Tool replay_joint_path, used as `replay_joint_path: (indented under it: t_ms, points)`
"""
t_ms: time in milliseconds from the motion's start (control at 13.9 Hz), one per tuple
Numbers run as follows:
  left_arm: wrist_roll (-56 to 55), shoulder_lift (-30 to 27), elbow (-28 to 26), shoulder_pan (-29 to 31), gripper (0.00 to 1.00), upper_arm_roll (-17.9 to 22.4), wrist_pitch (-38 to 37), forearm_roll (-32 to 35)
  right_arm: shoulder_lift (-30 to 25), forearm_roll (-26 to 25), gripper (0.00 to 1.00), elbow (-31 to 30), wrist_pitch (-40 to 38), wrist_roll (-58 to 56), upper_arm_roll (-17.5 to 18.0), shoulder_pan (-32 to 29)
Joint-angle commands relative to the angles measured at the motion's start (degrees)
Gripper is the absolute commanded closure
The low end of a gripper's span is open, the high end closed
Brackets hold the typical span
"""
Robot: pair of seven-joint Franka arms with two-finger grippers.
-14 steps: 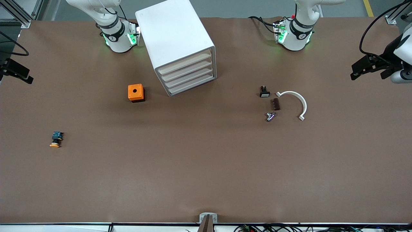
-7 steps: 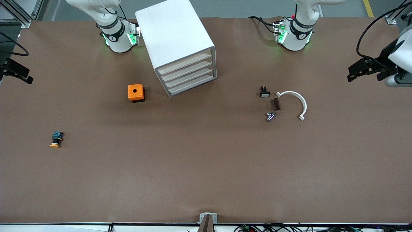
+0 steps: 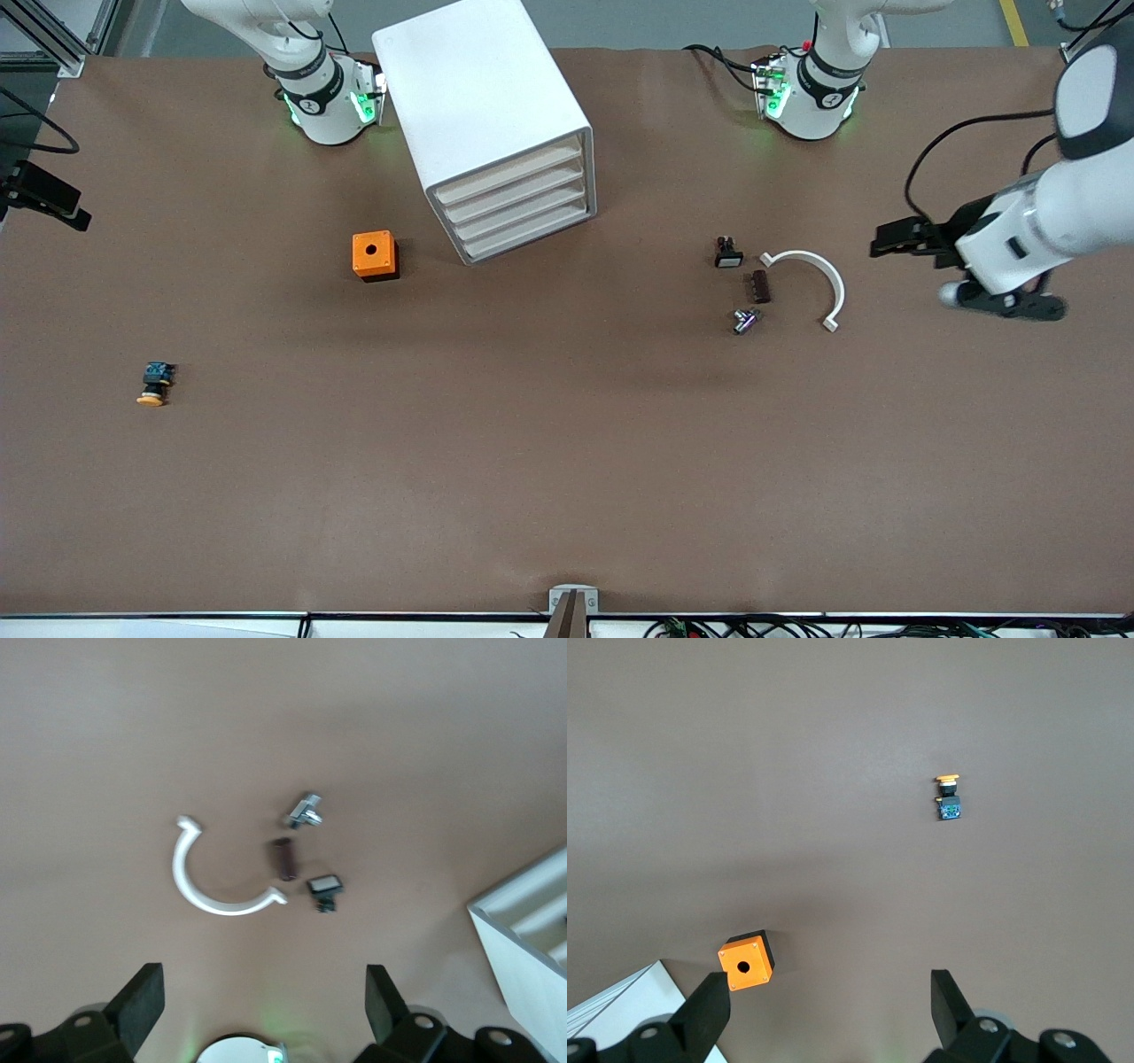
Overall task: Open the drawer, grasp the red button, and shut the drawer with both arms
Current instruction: 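Reach the left gripper toward the white cabinet's drawer front, then grasp the drawer with the left gripper and pull it open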
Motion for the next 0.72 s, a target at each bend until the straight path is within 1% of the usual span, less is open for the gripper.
replay_joint_path:
  t_ms: [0,144,288,505,649]
  points:
    - [1.8,4.11,0.68,-0.86,0.0,-1.03,-1.29,-6.14,0.53,0.35,0.0,1.3,-0.75,-0.58,0.24,-0.5]
    - [2.93,7.45,-0.02,-0.86,0.0,-2.87,-1.29,-12.12,0.53,0.35,0.0,1.3,-0.75,-0.58,0.24,-0.5]
    - [8.62,11.57,-0.02,-0.86,0.0,-5.15,-1.29,-16.87,0.53,0.35,0.0,1.3,-0.75,-0.58,0.24,-0.5]
    - [14.79,17.11,-0.02,-1.13,0.0,-6.56,-1.21,-24.34,0.53,0.35,0.0,1.3,-0.66,-0.58,0.24,-0.5]
    - [15.16,19.41,-0.81,-1.13,0.0,-8.58,-0.59,-29.26,0.53,0.35,0.0,1.3,-0.66,-0.67,0.24,-0.5]
